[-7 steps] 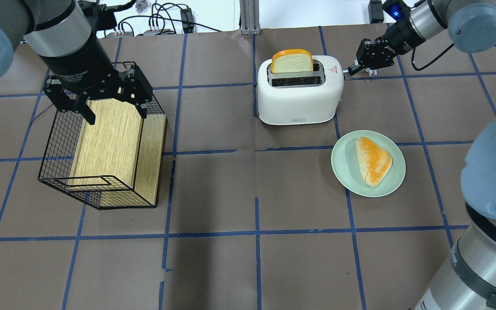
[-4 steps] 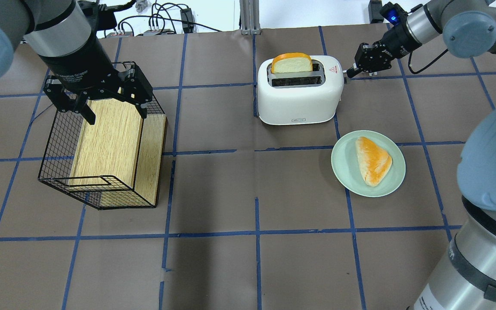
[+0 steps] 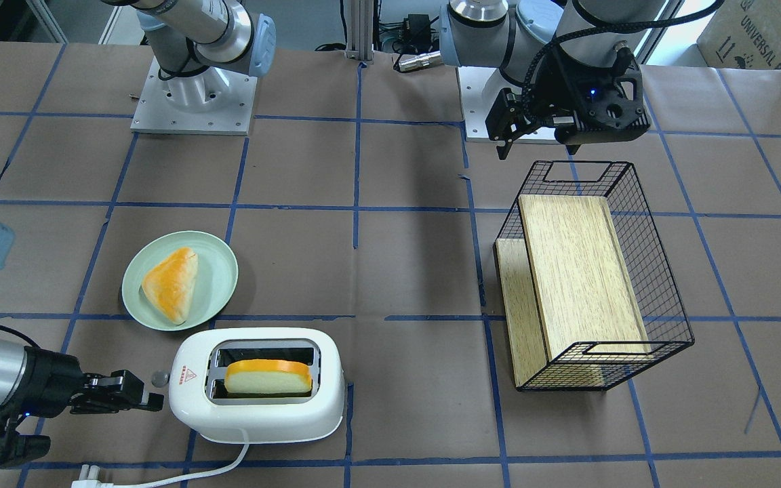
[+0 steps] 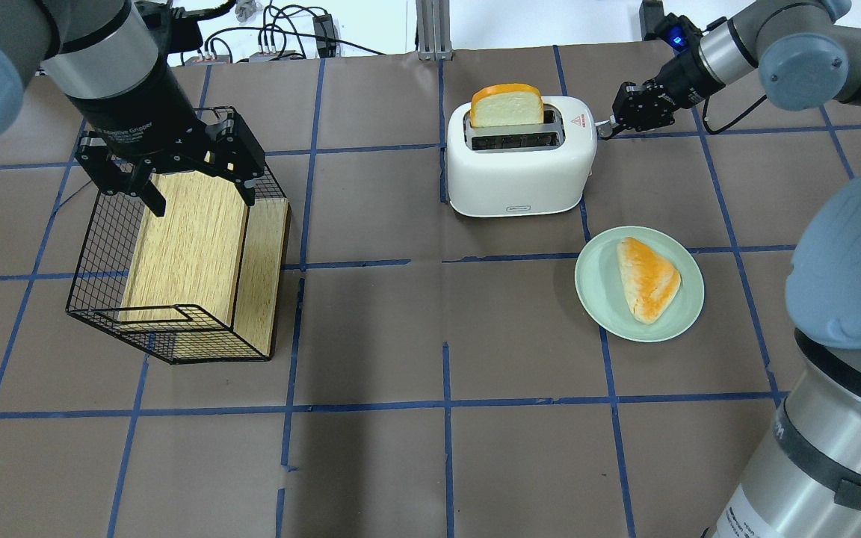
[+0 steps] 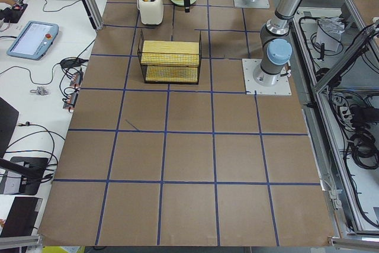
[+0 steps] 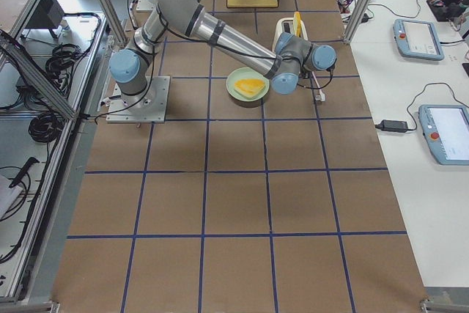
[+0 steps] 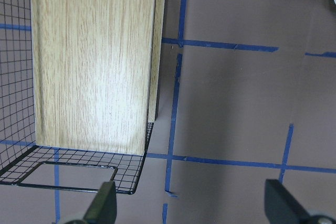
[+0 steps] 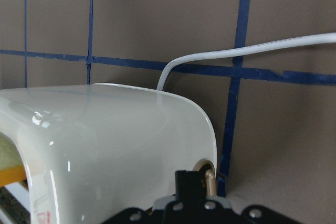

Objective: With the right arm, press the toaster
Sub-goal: 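Lift the right gripper up and away from the toaster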

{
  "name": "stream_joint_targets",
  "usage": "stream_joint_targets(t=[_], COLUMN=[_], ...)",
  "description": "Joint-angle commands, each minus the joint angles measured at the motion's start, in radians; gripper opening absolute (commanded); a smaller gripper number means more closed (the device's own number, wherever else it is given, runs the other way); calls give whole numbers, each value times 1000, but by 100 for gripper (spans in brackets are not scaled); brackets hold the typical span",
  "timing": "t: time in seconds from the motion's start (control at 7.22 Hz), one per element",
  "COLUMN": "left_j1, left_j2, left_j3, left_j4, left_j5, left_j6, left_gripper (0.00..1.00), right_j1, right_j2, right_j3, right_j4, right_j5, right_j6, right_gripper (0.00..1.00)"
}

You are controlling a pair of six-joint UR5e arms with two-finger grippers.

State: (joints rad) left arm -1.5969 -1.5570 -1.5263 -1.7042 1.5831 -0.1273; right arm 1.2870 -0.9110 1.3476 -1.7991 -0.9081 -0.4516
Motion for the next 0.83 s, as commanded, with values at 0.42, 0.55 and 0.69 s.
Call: stream_joint_targets(t=[0.42, 0.55, 0.69], left_j1=[0, 0, 0], left_j2=[0, 0, 0], left_j3=[0, 0, 0], left_j4=[0, 1, 0], left_j5=[0, 0, 0], left_j6=[0, 0, 0], left_gripper=[100, 100, 100], right_j1=[12, 55, 108], right_j2=[-3, -32, -78], right_j3=[-120, -175, -192], right_j4=[-14, 24, 41], right_j5=[-134, -269, -440], right_j6=[4, 17, 65], right_gripper=[6, 23, 78])
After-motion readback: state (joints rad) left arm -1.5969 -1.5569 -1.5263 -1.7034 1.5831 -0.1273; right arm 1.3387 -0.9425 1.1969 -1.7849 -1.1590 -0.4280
